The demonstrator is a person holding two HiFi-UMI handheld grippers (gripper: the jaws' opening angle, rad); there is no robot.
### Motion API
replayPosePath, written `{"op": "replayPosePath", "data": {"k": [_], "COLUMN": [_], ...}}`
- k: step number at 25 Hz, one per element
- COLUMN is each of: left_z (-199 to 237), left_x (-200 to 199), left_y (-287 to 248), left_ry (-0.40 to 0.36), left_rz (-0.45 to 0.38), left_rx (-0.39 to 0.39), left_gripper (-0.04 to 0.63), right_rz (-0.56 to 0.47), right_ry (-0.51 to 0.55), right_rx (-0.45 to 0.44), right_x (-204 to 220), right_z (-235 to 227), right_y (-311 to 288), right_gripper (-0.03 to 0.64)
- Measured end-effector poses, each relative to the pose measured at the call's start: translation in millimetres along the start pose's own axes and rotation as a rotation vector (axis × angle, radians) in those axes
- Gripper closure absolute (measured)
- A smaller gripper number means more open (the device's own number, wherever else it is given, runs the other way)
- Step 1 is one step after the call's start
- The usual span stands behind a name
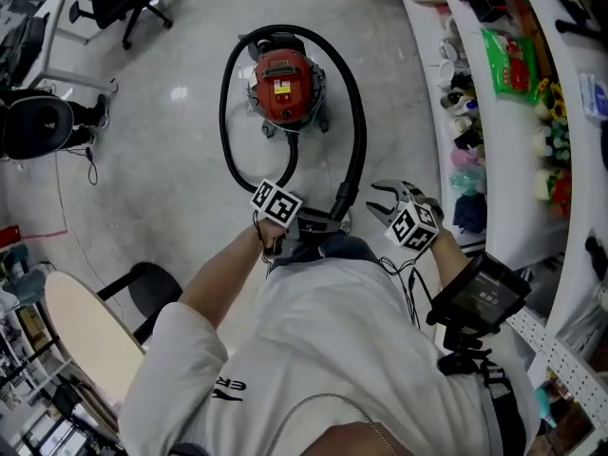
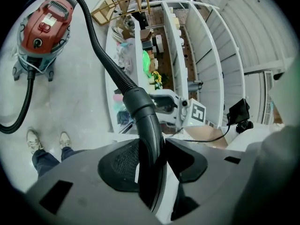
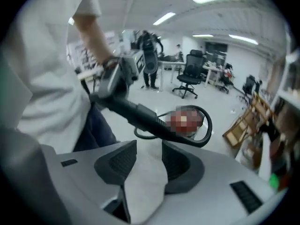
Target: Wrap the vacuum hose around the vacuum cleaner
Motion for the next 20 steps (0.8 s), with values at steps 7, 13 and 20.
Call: {"op": "replayPosePath", "data": {"k": [7,13,20], "left_z": [-21.6,-37.5,-38.8], "left_x": [6.4,13.8,1.1], "left_y": [5.7,13.2,14.4], "left_ry": [-0.092,-0.135,-0.169], "left_rz": [0.063,0.077,0.044], "left_rx": [-0.004,0.000,-0.023], "left_gripper": [0.434,0.434,0.434], "right_rz": [0.172,0.169,0.280], "right_ry": [0.720,1.056,1.068], "right_rx": [0.004,-0.114,-0.130], "right_x": [14.1,4.7,10.9], "right_z": [-58.4,-69.3,-98.3], "right_y": [-48.7,-82.7,-82.1], "right_gripper": [0.312,0.284,0.436]}}
Point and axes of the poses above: the fingertips, and each gripper's own axes: y backward along the fingers, z to its left, x out of its underside, the point moved 6 cm from there along y, backward along the fingers, and after that the axes turned 11 degrees about -z, right-handed, at the moved point
